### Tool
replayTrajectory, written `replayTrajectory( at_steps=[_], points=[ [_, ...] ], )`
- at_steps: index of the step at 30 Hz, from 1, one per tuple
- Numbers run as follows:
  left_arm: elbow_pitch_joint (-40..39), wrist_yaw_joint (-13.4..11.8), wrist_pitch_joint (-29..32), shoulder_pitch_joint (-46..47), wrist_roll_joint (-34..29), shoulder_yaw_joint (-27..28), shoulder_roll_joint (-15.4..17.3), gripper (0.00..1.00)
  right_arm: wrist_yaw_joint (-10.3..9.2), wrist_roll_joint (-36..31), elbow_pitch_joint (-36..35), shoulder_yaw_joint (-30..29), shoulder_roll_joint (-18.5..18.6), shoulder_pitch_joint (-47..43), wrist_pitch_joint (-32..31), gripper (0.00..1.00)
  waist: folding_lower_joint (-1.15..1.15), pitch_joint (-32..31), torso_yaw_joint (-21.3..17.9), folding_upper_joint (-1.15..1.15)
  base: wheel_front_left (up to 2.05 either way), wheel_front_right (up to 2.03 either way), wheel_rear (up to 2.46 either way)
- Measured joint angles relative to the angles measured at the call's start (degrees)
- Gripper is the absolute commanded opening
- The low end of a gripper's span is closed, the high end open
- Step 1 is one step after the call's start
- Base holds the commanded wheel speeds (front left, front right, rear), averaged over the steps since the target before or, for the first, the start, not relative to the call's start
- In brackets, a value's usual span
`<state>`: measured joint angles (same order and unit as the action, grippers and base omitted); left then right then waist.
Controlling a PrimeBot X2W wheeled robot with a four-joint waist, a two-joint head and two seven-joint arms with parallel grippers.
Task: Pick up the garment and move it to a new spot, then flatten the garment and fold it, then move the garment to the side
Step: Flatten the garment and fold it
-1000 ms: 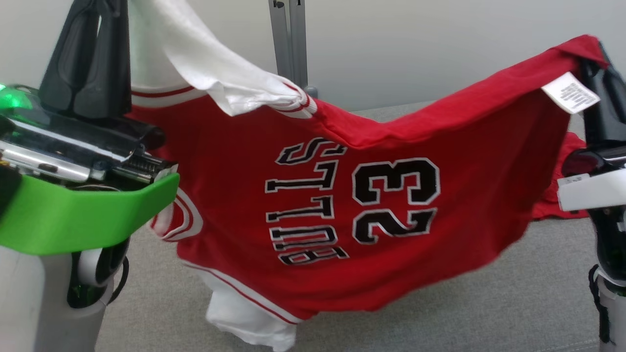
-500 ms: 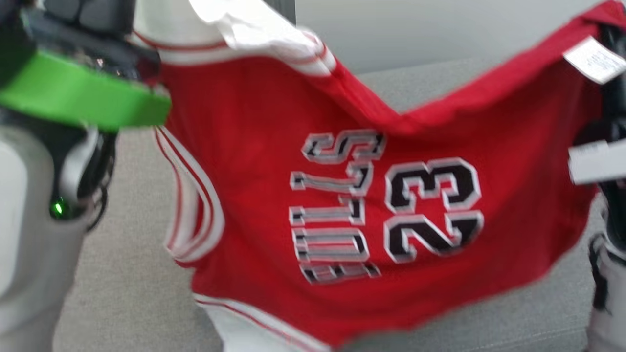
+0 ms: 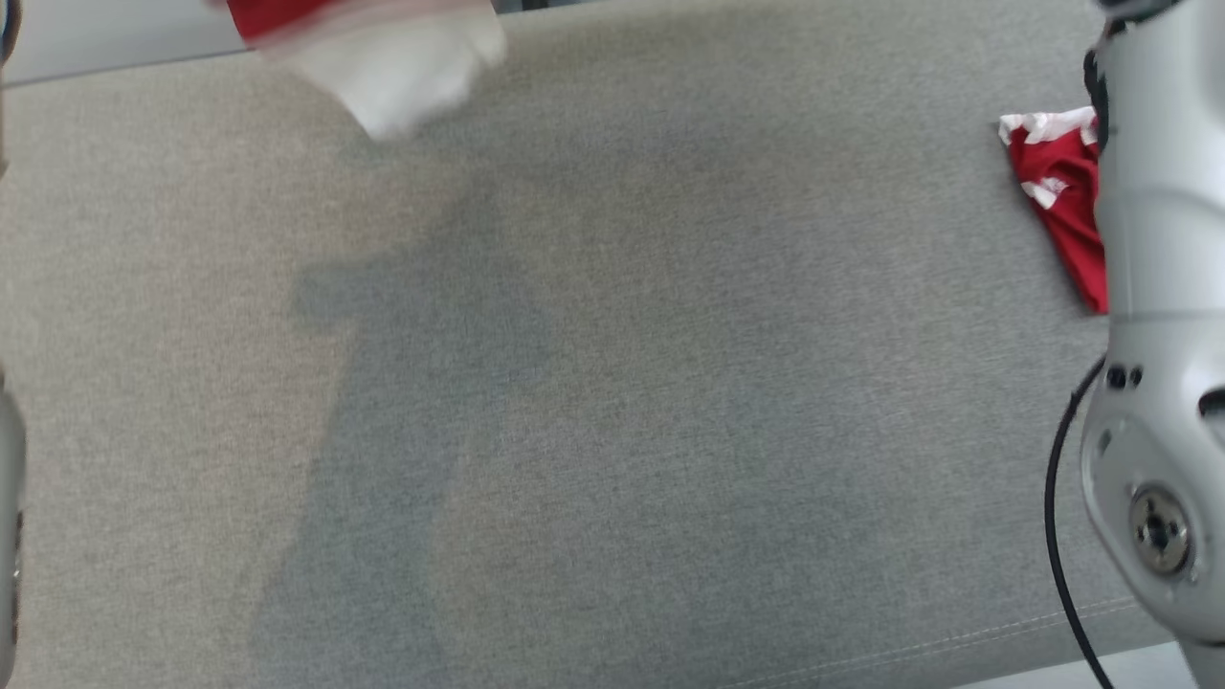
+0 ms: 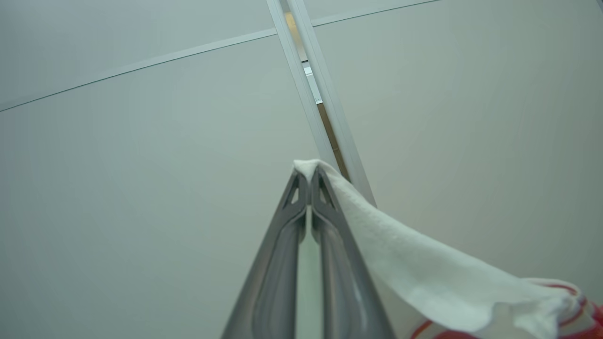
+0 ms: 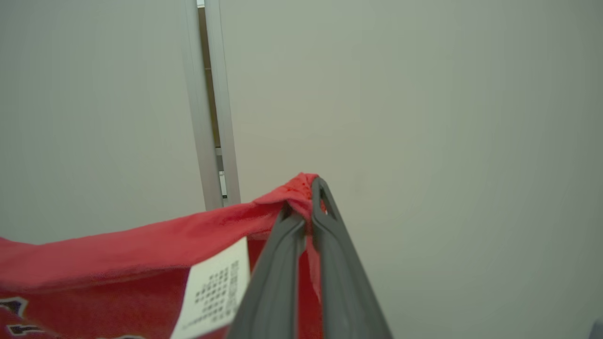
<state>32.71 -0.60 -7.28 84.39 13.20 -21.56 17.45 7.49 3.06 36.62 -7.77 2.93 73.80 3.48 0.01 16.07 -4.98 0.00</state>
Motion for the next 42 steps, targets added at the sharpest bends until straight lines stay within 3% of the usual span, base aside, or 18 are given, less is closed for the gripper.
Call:
replayTrajectory(
  at_steps=[3,7,13,19,24,32,42],
  points=[
    [4.7,-0.6,-4.1,3.5,0.3,-0.3,-3.8,0.00,0.01,-3.2,6.5,-0.9,0.0,6.0,4.3,0.00,0.00,2.6,0.7,0.00,0.00,0.00,0.00],
    [10.4,1.0,-6.2,1.6,1.6,-1.2,-7.3,0.00,0.02,-8.8,15.1,-2.4,-0.2,6.2,7.9,0.00,0.01,6.7,2.3,0.00,0.00,0.00,0.00],
    [14.1,2.2,-7.4,-3.3,3.4,-1.0,-8.2,0.00,0.04,-12.2,23.7,-8.7,-0.2,4.5,10.3,0.00,0.01,13.0,4.7,0.00,0.00,0.00,0.00],
    [12.5,3.3,-7.6,-9.2,5.8,1.1,-7.5,0.00,0.04,-13.7,26.6,-12.0,-0.2,1.7,11.3,0.00,0.01,17.4,6.5,0.00,0.00,0.00,0.00],
    [6.1,3.7,-7.7,-15.8,8.0,3.8,-6.1,0.00,0.04,-11.3,25.9,-12.3,-0.2,-1.7,11.5,0.00,0.00,17.2,7.2,0.00,0.00,0.00,0.00],
    [-8.8,3.8,-7.7,-35.4,11.5,8.5,-4.2,0.00,0.04,0.4,20.7,-5.4,-0.1,-11.5,11.6,0.00,0.00,13.0,6.4,0.00,0.00,0.00,0.00],
    [-27.9,0.2,-7.7,-66.5,14.5,13.7,-5.6,0.00,0.05,11.9,13.1,0.2,-0.2,-29.3,11.6,0.00,-0.01,4.9,5.0,0.00,0.00,0.00,0.00]
  ],
)
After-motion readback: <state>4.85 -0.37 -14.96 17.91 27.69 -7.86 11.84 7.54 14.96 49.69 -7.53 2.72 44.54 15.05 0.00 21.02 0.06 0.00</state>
